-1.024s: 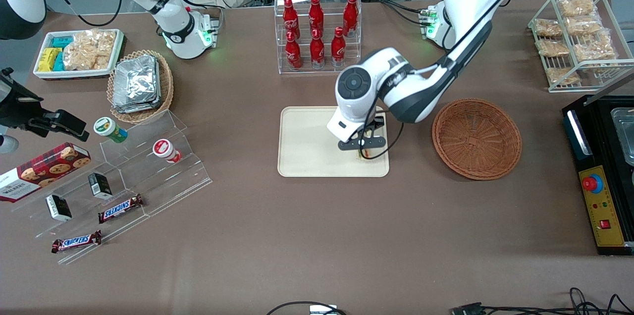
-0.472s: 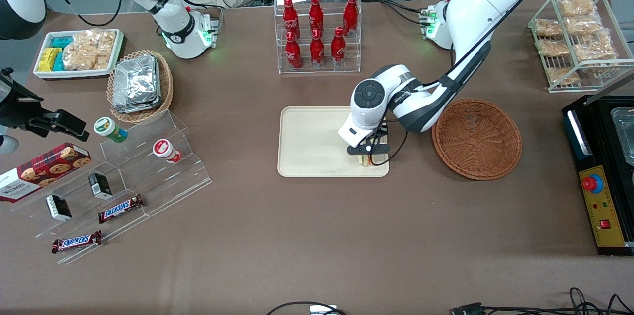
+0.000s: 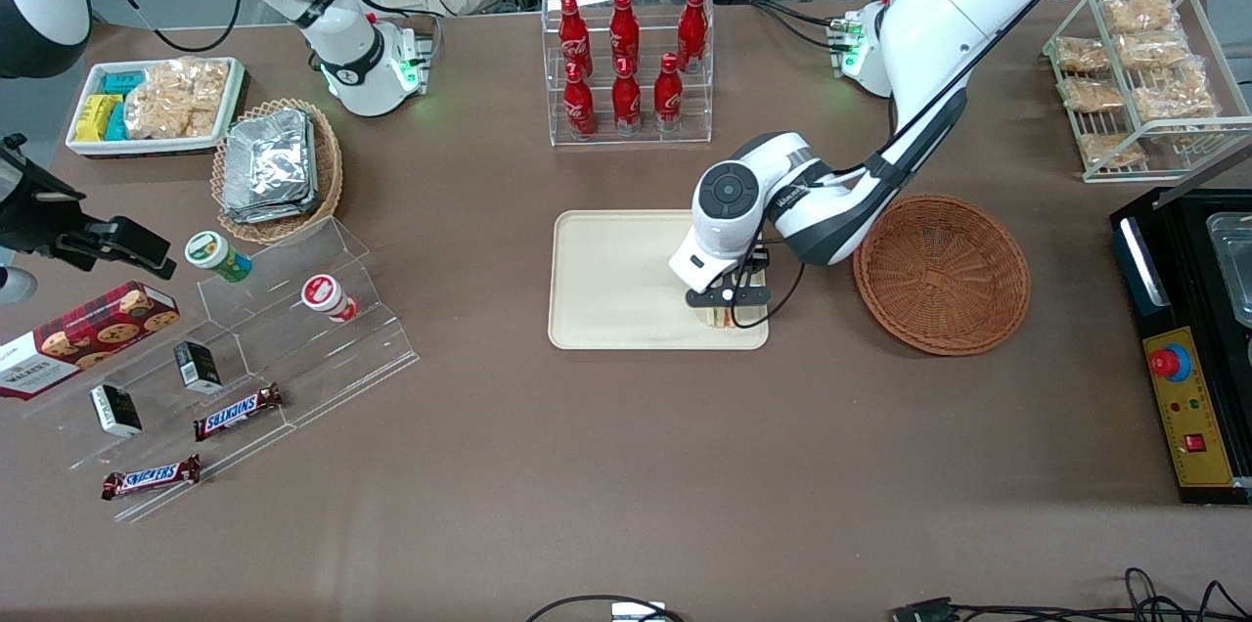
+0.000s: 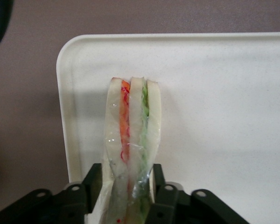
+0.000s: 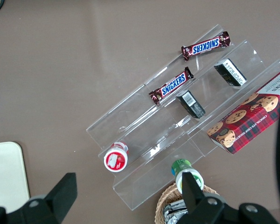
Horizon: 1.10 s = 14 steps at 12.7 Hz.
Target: Place sandwich from basket to tray
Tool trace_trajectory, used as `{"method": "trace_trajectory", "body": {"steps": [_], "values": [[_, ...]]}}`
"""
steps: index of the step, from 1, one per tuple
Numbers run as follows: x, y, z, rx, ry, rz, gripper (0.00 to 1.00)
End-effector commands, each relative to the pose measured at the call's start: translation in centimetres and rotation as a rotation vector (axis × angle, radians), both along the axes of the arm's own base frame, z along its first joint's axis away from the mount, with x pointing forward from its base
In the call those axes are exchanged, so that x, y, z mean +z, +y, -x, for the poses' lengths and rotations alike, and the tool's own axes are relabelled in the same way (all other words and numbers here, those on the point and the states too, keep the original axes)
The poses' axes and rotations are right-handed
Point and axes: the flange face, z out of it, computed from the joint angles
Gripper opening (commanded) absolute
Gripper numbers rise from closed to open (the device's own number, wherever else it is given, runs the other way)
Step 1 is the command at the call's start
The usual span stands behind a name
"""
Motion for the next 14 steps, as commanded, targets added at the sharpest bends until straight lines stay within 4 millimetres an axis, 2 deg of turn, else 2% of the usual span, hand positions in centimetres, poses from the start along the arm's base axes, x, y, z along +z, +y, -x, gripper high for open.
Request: {"method": "trace_trajectory", "body": {"steps": [1, 3, 5, 7, 8, 10, 11, 13, 14], "values": [[3.6, -0.1, -0.7, 0.015, -0.074, 0.006, 1.00], [7.6, -0.1, -2.2, 0.046, -0.108, 0.011, 1.00], [12.6, 1.8, -5.4, 0.089, -0.085, -0.020, 1.00], [19.5, 4.0, -8.3, 0.135, -0.010, 0.011, 1.00], [22.8, 5.9, -9.5, 0.152, 0.004, 0.023, 1.00], [29.1, 9.6, -10.6, 0.199, -0.026, 0.012, 1.00], [31.2, 12.0, -11.2, 0.237, -0.020, 0.017, 1.00], [35.5, 17.0, -11.9, 0.187, 0.025, 0.054, 1.00], [35.9, 19.8, -12.6, 0.171, 0.037, 0.054, 1.00]]}}
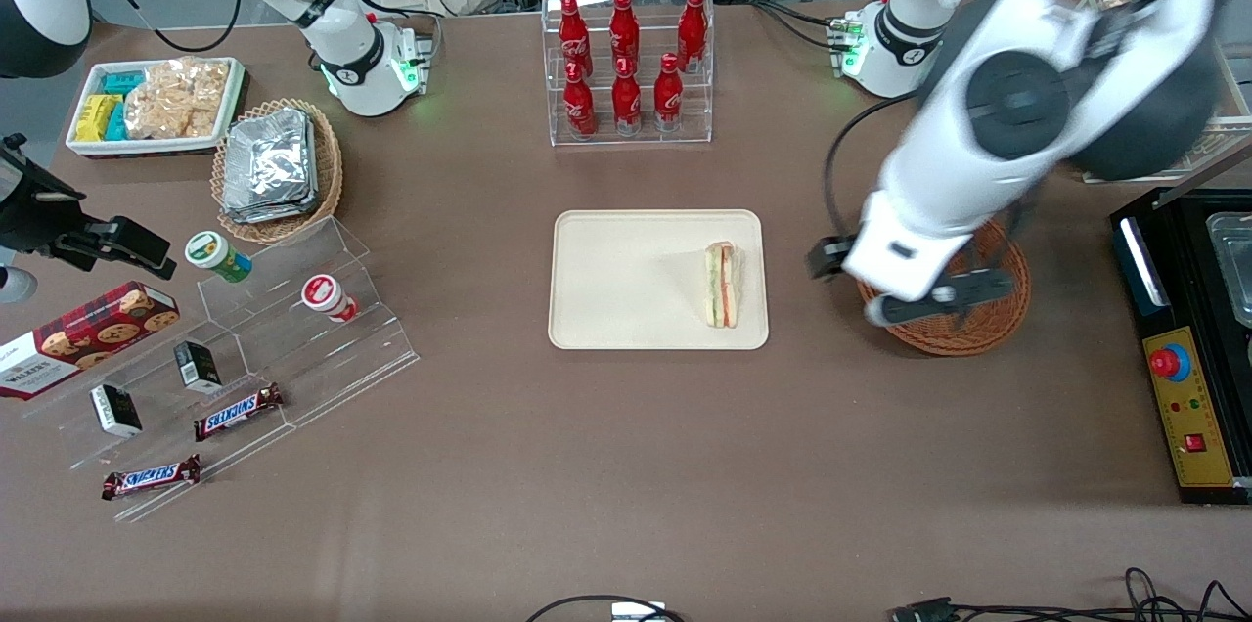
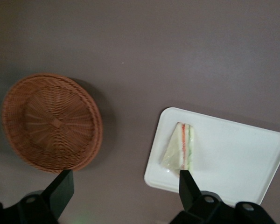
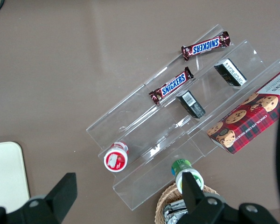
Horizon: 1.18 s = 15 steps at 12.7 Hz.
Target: Place sandwich from basket to tray
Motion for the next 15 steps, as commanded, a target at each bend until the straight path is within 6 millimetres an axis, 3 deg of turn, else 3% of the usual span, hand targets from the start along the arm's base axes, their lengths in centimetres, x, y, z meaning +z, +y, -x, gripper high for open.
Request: {"method": "trace_trajectory", "body": {"steps": [1, 3, 7, 12, 13, 15], "values": [[2.1, 6.4, -1.2, -0.036, 0.032, 0.033, 1.00], [3.8, 10.6, -1.2, -0.056, 0.015, 0.025, 1.00], [4.8, 15.9, -1.1, -0.065, 0.053, 0.021, 1.00], [7.5, 21.4, 0.4, -0.092, 0.023, -0.007, 1.00], [6.9, 22.4, 0.7, -0.096, 0.045, -0.012, 1.00], [7.4, 23.3, 1.6, -0.078, 0.044, -0.024, 1.00]]}}
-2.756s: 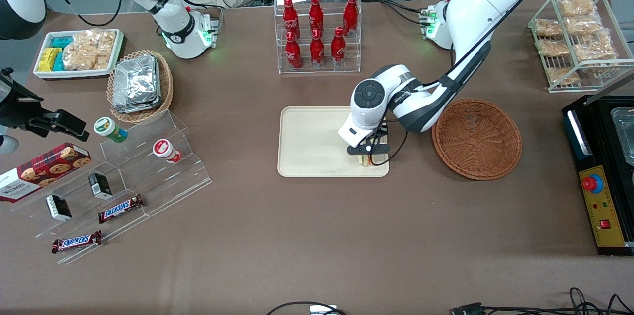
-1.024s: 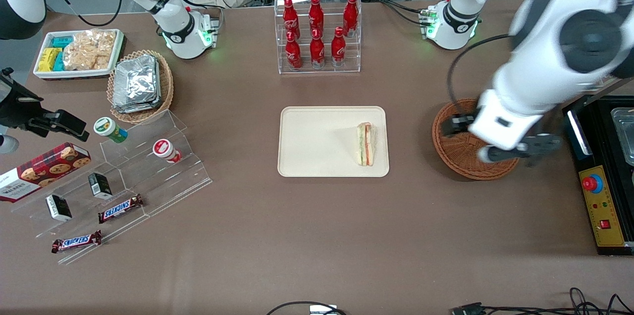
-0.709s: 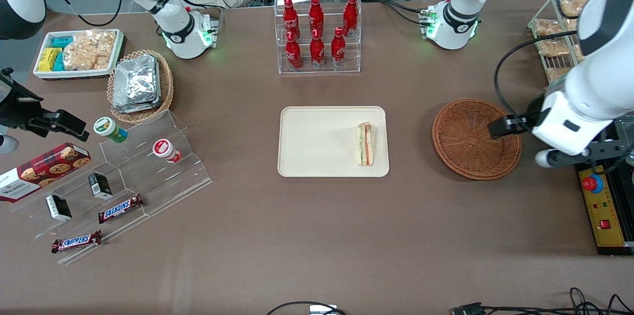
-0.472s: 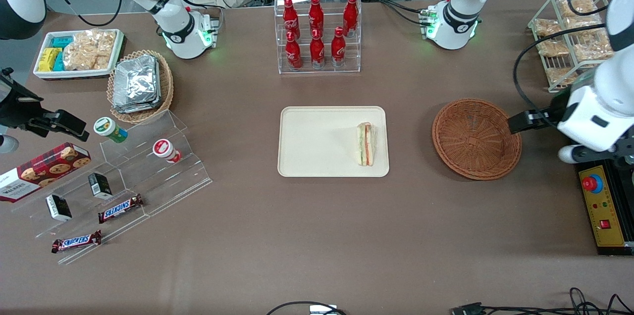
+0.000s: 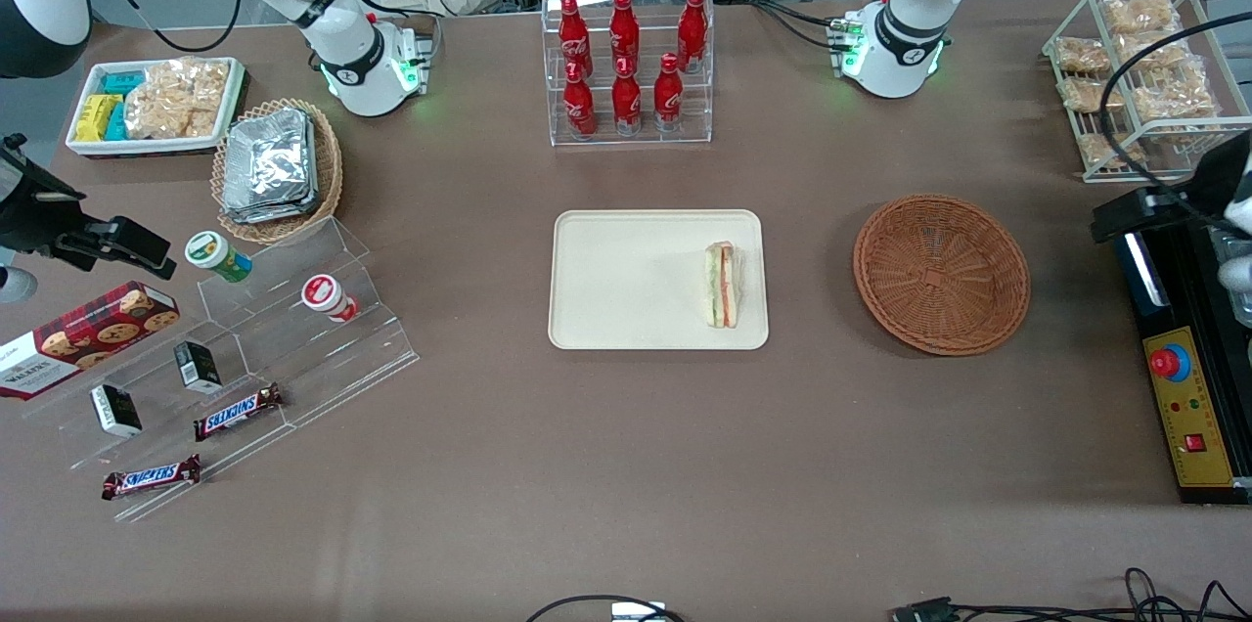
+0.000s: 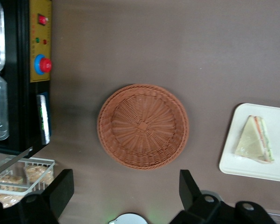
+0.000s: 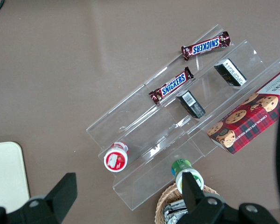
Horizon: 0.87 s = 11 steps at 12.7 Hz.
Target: Place sandwich from basket to tray
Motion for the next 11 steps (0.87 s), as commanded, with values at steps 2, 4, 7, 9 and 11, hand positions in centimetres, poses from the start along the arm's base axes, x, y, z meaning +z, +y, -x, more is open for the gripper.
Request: {"method": "trace_trajectory", "body": {"steps": [2, 4, 7, 9, 11], "values": [[0.8, 0.7, 1.9, -0.030, 0.014, -0.017, 1.00], [0.6, 0.8, 2.1, -0.016, 0.024, -0.031, 1.00], [0.6, 0.6, 2.9, 0.019, 0.031, -0.020, 1.00], [0.4, 0.4, 3.9, 0.039, 0.019, 0.001, 1.00], [-0.3, -0.3, 5.2, 0.039, -0.024, 0.001, 1.00]]}}
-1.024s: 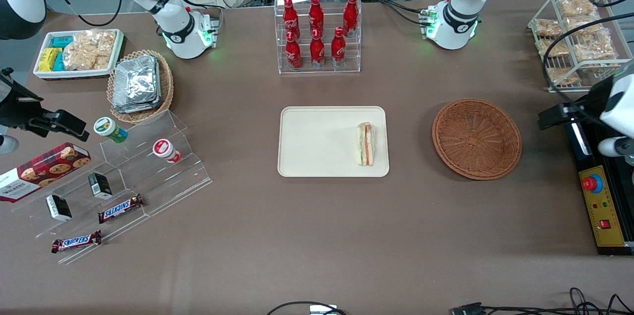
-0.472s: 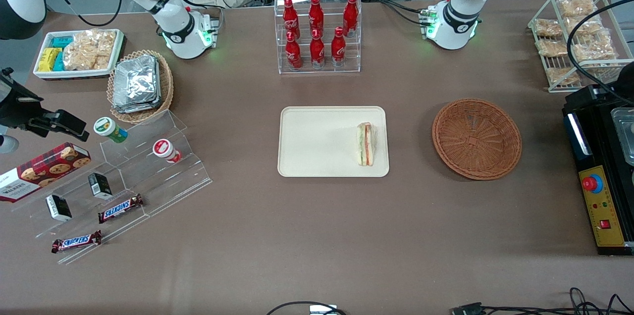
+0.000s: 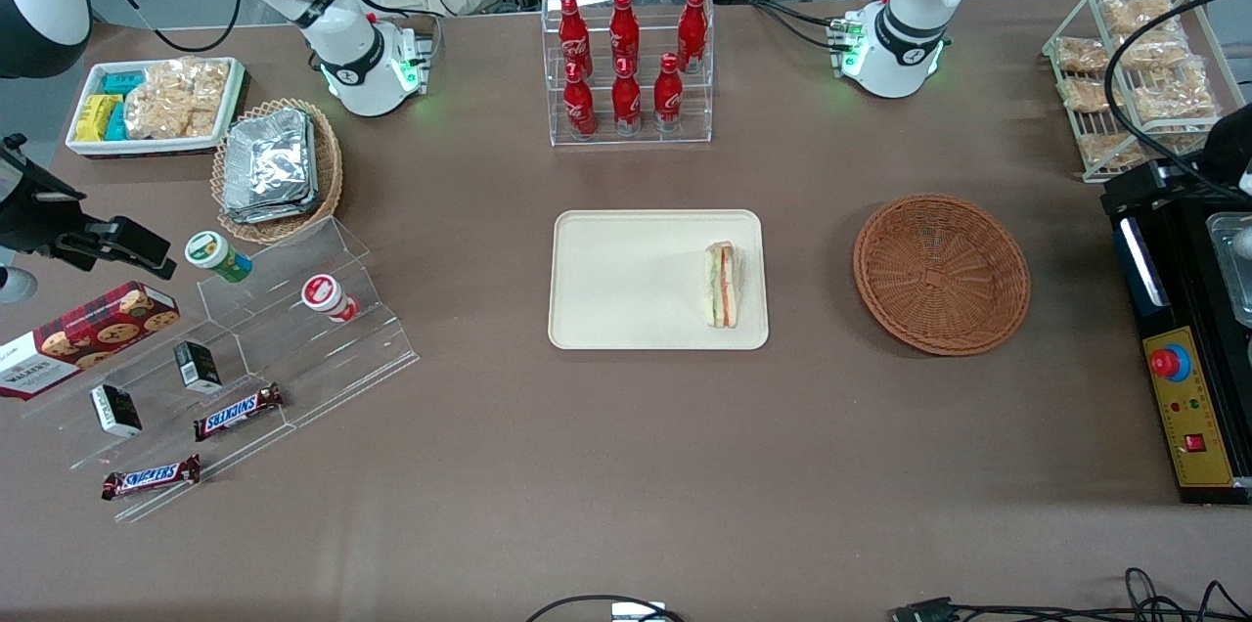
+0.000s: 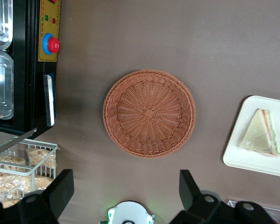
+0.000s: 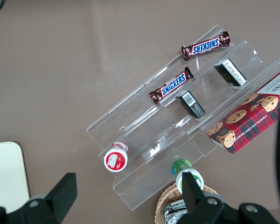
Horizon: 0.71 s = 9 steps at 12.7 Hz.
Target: Place sandwich from basket to tray
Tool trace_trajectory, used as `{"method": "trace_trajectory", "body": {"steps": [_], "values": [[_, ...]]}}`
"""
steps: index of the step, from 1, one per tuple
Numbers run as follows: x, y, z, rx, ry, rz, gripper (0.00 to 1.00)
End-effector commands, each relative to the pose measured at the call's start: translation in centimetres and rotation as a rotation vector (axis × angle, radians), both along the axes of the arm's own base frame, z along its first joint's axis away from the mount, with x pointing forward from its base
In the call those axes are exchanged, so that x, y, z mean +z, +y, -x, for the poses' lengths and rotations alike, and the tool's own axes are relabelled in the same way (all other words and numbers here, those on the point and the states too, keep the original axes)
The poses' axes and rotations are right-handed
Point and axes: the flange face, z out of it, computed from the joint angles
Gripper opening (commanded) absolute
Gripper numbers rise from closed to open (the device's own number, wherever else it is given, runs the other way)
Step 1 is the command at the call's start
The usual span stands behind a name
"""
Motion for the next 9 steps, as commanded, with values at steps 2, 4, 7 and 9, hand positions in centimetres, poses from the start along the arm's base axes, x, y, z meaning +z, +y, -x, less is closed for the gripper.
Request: {"method": "trace_trajectory", "body": {"steps": [2, 4, 7, 9], "values": [[-0.9, -1.8, 4.5, 0.004, -0.092, -0.001, 1.00], [-0.6, -3.2, 5.3, 0.001, -0.097, 0.002, 1.00], [0.2, -5.1, 5.1, -0.010, -0.097, 0.022, 1.00], [0.4, -5.3, 4.7, -0.011, -0.097, 0.030, 1.00]]}}
